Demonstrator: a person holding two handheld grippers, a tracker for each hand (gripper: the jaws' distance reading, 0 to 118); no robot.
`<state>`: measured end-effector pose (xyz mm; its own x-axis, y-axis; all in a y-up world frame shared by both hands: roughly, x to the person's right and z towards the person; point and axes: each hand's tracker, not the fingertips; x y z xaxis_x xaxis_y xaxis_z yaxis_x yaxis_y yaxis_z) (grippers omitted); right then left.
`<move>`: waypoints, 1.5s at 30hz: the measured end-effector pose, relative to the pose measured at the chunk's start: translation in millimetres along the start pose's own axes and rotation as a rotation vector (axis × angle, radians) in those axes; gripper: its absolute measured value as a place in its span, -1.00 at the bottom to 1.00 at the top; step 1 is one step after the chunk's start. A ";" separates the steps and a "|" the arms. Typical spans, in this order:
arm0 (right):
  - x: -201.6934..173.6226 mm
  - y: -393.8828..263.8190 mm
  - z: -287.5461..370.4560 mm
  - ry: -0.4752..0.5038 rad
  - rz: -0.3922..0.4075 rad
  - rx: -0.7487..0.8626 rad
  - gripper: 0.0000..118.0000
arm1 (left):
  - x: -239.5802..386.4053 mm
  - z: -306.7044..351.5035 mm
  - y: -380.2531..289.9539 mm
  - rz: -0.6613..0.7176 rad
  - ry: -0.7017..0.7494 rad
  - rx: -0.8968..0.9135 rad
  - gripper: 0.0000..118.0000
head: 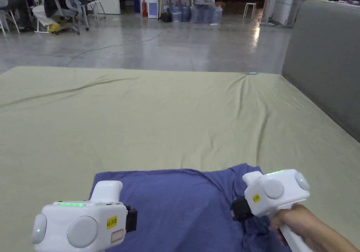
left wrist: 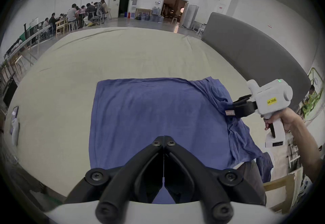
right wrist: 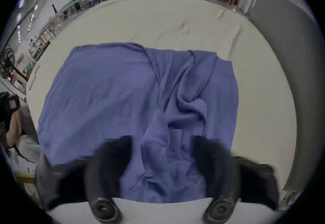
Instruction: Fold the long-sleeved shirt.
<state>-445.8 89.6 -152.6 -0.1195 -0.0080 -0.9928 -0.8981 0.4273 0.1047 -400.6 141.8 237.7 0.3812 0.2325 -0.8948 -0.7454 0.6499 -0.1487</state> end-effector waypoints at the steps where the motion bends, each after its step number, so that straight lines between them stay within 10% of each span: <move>1: 1.1 -2.5 12.5 -0.007 -0.010 0.041 0.64 | 0.6 3.4 -1.8 0.000 0.001 0.002 -1.00; 6: 15.8 -7.2 77.4 -0.043 -0.136 0.230 0.45 | 1.8 7.5 -7.7 0.011 -0.004 0.005 -1.00; 9: 24.7 -8.6 86.8 -0.040 -0.166 0.244 -0.98 | 2.4 1.4 -10.2 -0.002 -0.010 0.005 -1.00; 20: 37.3 -4.5 44.2 -0.044 -0.121 0.177 -0.99 | -47.3 -62.9 51.6 0.017 0.089 0.018 -1.00; 22: 37.3 0.7 36.2 -0.034 -0.118 0.174 -0.99 | -79.1 -90.7 81.4 0.062 0.148 -0.002 -0.43; 24: 37.7 5.9 28.5 -0.003 -0.104 0.162 -0.99 | -108.7 -122.5 108.0 0.099 0.204 -0.063 0.58; 31: 40.5 18.5 -2.1 0.013 -0.099 0.126 -0.99 | -170.3 -219.1 150.6 0.096 0.311 -0.178 0.71; 37: 58.9 43.0 -24.9 -0.002 -0.091 0.091 -0.99 | -152.4 -246.0 134.8 0.015 0.359 -0.203 0.52; 38: 63.7 50.2 -28.4 -0.005 -0.096 0.093 -0.99 | -143.4 -237.9 133.7 0.009 0.358 -0.183 0.16; 39: 70.9 60.9 -32.7 0.002 -0.127 0.100 -0.99 | -135.6 -232.2 134.2 0.007 0.334 -0.186 -0.80; 41: 85.1 85.3 -43.0 0.023 -0.200 0.114 -0.84 | -113.5 -218.5 133.8 -0.045 0.212 -0.145 -1.00; 44: 101.3 126.9 -64.7 -0.029 -0.236 0.097 0.50 | -84.1 -201.8 131.7 -0.183 0.244 -0.148 -1.00; 45: 106.0 139.8 -74.1 -0.031 -0.238 0.086 0.61 | -80.2 -196.0 131.4 -0.166 0.217 -0.140 -1.00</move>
<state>-615.5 81.4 -238.9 0.1055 -0.0902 -0.9903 -0.8599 0.4919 -0.1364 -636.3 66.7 207.4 0.3898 -0.0378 -0.9201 -0.7566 0.5564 -0.3434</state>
